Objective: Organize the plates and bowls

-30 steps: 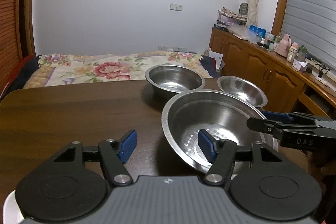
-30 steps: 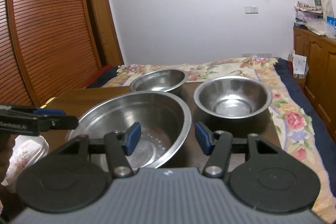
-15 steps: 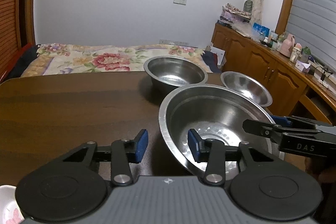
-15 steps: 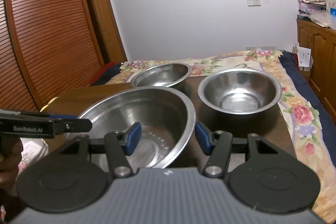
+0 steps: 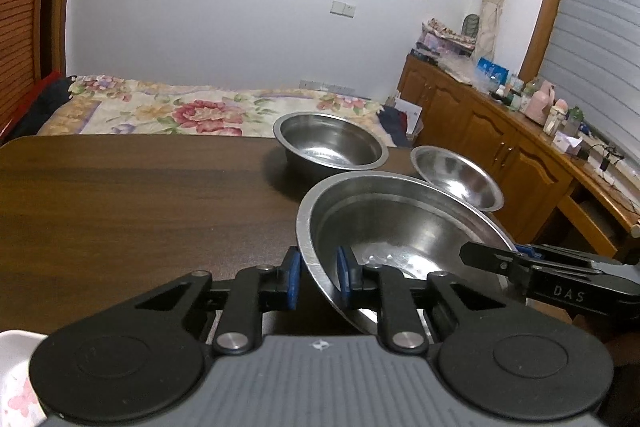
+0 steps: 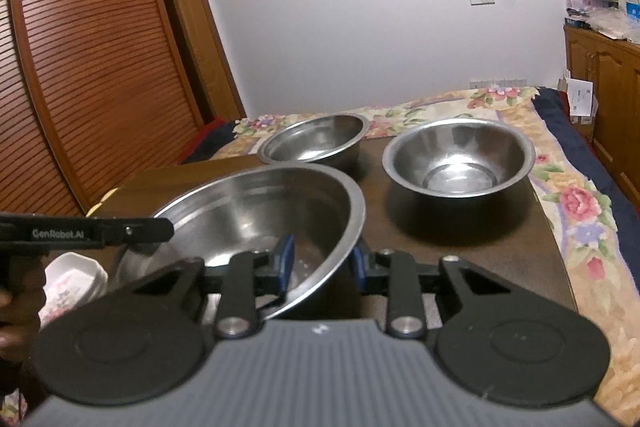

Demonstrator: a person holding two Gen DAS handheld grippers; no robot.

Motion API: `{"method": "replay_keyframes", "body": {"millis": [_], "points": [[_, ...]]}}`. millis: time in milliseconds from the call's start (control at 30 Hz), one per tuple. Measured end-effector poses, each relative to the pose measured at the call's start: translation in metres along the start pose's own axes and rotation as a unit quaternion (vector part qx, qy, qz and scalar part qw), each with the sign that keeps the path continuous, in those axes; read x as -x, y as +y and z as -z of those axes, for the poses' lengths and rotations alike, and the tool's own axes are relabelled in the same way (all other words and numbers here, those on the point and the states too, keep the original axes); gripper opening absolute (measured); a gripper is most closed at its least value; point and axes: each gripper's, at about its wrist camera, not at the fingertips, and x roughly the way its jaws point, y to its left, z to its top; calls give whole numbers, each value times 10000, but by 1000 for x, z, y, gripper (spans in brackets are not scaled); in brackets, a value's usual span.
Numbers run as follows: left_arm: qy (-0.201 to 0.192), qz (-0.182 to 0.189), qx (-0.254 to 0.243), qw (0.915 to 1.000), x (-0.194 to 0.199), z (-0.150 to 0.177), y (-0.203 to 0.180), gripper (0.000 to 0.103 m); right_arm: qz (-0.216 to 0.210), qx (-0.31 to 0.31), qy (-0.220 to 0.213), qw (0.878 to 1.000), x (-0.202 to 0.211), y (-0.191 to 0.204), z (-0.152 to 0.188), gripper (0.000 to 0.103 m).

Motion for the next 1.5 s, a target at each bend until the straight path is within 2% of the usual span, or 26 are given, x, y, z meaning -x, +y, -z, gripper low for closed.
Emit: {"method": "replay_keyframes", "body": {"millis": [400, 700, 1200, 1500], "points": [[-60, 146, -213, 9996, 35, 12, -10, 20, 72, 21, -179, 9998, 39, 17, 6, 31], [-22, 279, -386, 9989, 50, 31, -18, 21, 216, -31, -144, 9997, 56, 18, 17, 31], [-12, 335, -518, 9981, 65, 51, -19, 21, 338, -26, -48, 9994, 66, 24, 33, 31], [21, 274, -543, 9981, 62, 49, -22, 22, 331, -19, 19, 9994, 70, 27, 41, 31]]}}
